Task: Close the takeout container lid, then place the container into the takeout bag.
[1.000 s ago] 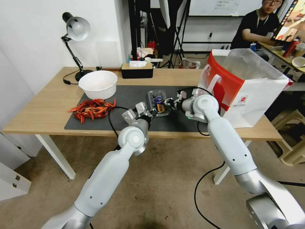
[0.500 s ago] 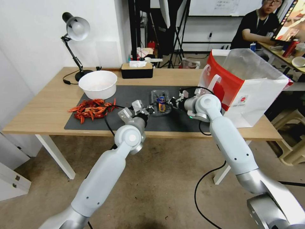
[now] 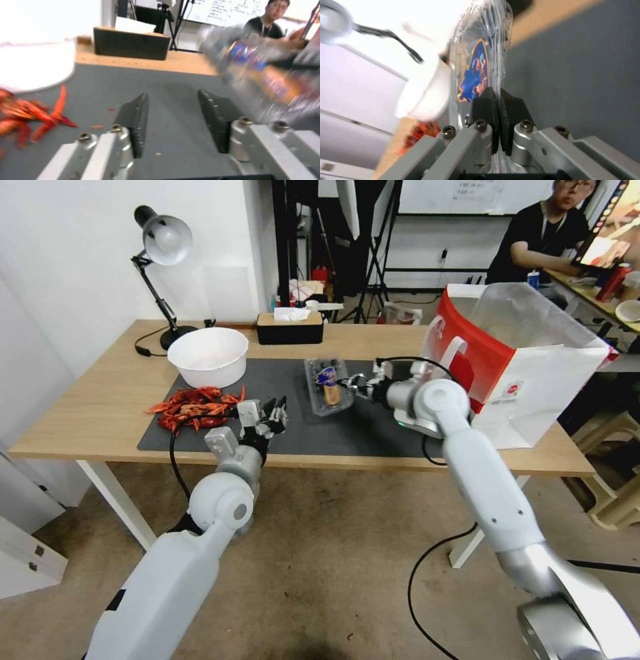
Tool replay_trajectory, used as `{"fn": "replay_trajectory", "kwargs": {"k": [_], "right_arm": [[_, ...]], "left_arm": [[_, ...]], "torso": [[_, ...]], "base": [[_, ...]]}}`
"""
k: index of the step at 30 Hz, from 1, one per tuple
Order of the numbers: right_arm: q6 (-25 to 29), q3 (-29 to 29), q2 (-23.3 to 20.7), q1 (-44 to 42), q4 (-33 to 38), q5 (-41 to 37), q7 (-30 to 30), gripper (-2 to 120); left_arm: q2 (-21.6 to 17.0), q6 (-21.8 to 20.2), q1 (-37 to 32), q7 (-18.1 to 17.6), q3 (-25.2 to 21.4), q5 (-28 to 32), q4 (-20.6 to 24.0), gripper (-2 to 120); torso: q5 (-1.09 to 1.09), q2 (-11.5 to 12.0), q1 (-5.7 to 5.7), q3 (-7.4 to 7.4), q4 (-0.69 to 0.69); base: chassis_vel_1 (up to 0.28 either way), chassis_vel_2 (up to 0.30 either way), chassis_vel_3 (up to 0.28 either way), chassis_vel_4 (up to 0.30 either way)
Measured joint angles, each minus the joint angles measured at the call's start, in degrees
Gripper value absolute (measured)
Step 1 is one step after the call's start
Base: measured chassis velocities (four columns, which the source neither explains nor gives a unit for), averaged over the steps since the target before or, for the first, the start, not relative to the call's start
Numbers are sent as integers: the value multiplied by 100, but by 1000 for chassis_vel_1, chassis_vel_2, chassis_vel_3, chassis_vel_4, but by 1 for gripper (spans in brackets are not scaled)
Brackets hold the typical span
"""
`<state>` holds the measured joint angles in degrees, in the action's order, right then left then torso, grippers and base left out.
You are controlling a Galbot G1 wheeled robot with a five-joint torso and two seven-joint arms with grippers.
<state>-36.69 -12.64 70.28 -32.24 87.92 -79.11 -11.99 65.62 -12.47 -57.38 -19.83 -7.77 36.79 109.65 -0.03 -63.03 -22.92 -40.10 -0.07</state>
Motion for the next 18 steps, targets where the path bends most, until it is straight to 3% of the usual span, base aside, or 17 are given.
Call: {"fn": "replay_trajectory", "kwargs": {"k": [5,7,15,18], "right_arm": [[503,-16,-10,-80,208,286,357,0],[772,20,28,-80,247,395,453,0],[1247,63,95,-78,266,567,717,0],[1391,63,108,-83,254,630,832,0]], "left_arm": [[-269,210,-469,207,-302,-257,121,58],[-361,456,-1018,386,-670,-352,244,71],[-140,978,-2371,920,-1463,-602,603,97],[-30,1175,-2681,971,-1582,-753,685,99]], "torso": [[4,0,-1,0,6],[4,0,0,0,10],[3,-1,0,1,7],[3,0,0,0,7]], "base": [[0,0,0,0],[0,0,0,0],[0,0,0,0],[0,0,0,0]]}}
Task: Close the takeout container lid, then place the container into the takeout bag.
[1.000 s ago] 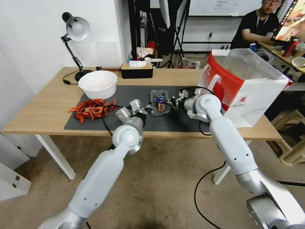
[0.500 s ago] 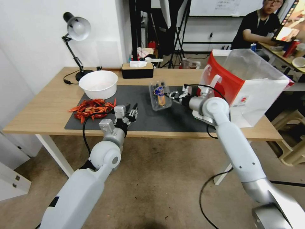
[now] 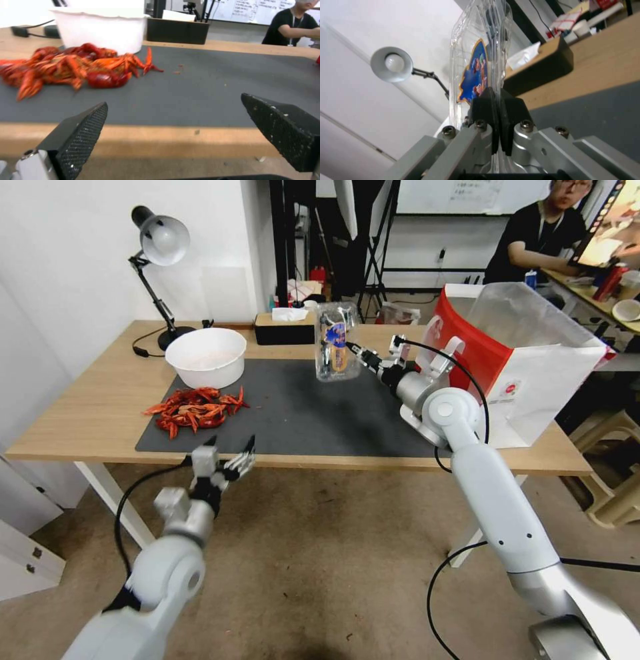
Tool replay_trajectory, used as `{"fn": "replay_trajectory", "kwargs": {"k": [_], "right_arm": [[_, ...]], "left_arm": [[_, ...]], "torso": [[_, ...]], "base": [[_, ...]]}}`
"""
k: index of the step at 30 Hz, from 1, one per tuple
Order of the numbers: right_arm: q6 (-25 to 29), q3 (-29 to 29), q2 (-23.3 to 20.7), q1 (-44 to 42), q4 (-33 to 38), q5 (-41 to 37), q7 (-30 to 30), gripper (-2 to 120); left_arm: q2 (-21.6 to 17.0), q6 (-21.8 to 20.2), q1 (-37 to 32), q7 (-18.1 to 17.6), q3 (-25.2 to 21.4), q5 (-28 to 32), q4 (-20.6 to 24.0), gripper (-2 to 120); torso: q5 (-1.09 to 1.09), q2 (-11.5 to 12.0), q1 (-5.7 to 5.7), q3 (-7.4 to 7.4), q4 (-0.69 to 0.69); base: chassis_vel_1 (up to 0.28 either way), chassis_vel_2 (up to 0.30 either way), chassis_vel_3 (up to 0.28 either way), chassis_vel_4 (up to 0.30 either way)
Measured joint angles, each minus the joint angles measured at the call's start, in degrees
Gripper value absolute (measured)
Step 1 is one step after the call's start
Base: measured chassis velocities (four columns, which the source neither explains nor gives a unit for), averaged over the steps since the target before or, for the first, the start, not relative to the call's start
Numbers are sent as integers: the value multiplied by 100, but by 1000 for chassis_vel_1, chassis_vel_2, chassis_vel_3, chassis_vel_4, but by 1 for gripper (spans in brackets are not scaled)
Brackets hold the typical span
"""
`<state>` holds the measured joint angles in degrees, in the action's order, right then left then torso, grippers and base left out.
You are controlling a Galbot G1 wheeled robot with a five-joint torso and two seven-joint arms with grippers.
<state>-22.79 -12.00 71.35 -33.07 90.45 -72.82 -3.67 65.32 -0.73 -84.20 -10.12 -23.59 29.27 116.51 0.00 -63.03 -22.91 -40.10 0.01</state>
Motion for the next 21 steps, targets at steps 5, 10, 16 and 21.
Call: {"fn": "replay_trajectory", "kwargs": {"k": [5,10,16,21], "right_arm": [[237,-8,42,-16,44,140,148,0],[747,-57,10,19,178,514,306,0],[1388,-244,-206,197,516,1197,94,0],[1622,-580,-745,371,850,2110,-433,0]], "left_arm": [[177,222,-377,63,-27,-156,63,100],[278,348,-539,66,45,-232,70,100],[299,442,-601,67,74,-235,46,100],[297,500,-595,63,121,-226,1,100]], "torso": [[0,0,0,0,-1],[-1,0,0,-1,0],[0,0,0,-1,1],[0,0,0,-1,-2]], "base": [[0,0,0,0],[0,0,0,0],[0,0,0,0],[0,0,0,0]]}}
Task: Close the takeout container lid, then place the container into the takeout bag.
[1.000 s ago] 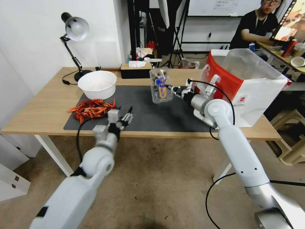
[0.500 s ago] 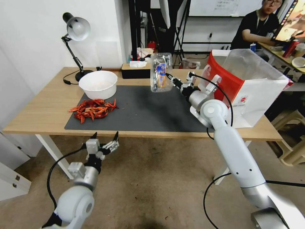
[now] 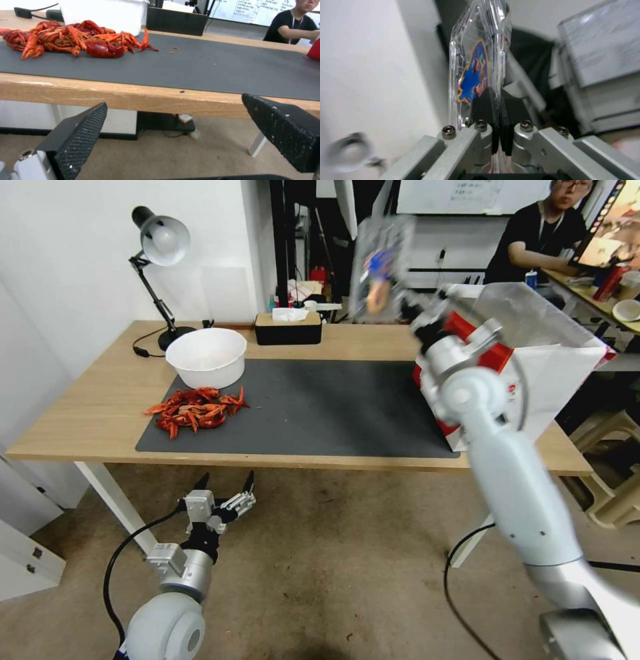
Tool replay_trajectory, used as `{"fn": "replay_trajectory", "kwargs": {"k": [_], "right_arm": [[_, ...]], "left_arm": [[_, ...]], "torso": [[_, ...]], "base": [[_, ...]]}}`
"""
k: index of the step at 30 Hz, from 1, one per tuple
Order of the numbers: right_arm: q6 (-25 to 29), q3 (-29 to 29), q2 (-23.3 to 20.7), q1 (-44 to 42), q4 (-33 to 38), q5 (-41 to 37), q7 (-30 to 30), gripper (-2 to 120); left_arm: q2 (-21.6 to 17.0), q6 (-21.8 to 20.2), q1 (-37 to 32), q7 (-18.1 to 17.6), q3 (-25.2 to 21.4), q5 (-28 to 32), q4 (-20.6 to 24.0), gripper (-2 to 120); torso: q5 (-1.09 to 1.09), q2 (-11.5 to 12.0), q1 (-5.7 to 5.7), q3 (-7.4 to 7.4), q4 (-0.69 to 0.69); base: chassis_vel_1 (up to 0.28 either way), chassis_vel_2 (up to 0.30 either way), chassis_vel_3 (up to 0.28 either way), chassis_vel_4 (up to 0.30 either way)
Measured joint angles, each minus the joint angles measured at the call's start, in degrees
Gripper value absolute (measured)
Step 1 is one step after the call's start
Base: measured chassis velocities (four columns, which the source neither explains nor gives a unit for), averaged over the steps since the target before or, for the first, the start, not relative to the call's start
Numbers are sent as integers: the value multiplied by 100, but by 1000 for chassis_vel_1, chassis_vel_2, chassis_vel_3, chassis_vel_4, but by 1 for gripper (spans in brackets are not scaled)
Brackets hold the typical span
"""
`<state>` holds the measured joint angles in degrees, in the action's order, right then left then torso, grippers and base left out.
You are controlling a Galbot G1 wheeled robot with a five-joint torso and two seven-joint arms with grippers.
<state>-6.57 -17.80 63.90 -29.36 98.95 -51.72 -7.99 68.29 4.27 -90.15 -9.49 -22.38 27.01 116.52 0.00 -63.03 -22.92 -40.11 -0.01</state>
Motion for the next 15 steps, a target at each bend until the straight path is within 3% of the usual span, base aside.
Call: {"fn": "replay_trajectory", "kwargs": {"k": [5,9,15], "right_arm": [[-432,-453,-578,-100,314,747,-792,0],[-724,-763,-876,-357,462,801,-1083,0],[-886,-1069,-979,-762,697,518,-1314,0]], "left_arm": [[2,20,-12,-13,79,1,-10,100],[7,26,22,-22,152,3,-30,100],[3,17,53,-54,228,-1,-30,100]], "torso": [[0,0,0,0,-1],[-1,0,1,0,0],[0,1,0,0,1]], "base": [[0,0,0,0],[0,0,0,0],[0,0,0,0]]}}
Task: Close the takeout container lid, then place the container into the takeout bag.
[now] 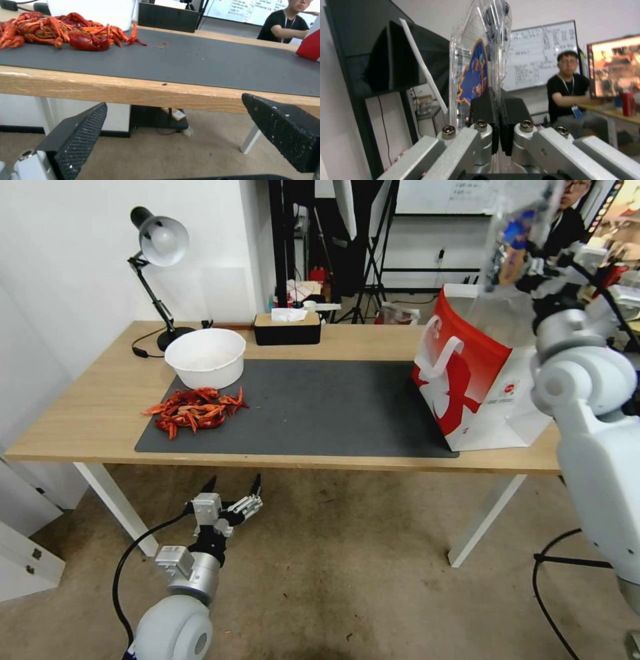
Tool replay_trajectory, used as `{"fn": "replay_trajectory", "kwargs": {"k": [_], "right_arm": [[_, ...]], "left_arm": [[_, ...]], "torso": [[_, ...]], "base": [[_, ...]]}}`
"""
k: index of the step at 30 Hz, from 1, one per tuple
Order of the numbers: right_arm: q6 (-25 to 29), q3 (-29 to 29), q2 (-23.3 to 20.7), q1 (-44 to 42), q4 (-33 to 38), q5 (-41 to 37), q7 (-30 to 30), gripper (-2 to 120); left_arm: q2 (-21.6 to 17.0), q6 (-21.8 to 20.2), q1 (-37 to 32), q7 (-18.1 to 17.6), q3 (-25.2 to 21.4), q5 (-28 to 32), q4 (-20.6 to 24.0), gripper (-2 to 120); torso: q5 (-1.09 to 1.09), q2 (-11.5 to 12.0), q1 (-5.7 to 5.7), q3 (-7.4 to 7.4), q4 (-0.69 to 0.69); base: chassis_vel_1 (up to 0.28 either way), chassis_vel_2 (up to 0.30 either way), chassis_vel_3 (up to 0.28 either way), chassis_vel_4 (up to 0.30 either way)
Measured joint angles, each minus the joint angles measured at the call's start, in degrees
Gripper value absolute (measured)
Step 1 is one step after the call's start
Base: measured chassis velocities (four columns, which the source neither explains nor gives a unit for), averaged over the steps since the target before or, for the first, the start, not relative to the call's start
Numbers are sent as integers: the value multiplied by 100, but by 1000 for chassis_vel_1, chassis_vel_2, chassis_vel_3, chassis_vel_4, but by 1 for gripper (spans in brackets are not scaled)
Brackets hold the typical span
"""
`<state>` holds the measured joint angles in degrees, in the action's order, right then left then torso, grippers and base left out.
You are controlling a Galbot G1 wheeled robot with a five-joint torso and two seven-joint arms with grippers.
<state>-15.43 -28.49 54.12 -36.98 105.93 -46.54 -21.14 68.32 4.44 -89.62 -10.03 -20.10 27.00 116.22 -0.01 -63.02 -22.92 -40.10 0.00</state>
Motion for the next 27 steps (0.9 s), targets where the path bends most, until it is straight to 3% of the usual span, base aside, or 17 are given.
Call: {"fn": "replay_trajectory", "kwargs": {"k": [4,7,27], "right_arm": [[-107,-123,14,-217,139,-118,-191,0],[-105,-167,48,-300,149,-179,-275,7],[-120,-138,88,-480,296,-268,-269,80]], "left_arm": [[-16,-20,19,-34,31,0,-2,100],[-18,-38,44,-55,61,1,-11,100],[-21,-98,69,-79,23,11,25,100]], "torso": [[1,0,0,0,0],[0,0,0,0,1],[1,0,0,0,1]], "base": [[0,0,0,0],[0,0,0,0],[0,0,0,0]]}}
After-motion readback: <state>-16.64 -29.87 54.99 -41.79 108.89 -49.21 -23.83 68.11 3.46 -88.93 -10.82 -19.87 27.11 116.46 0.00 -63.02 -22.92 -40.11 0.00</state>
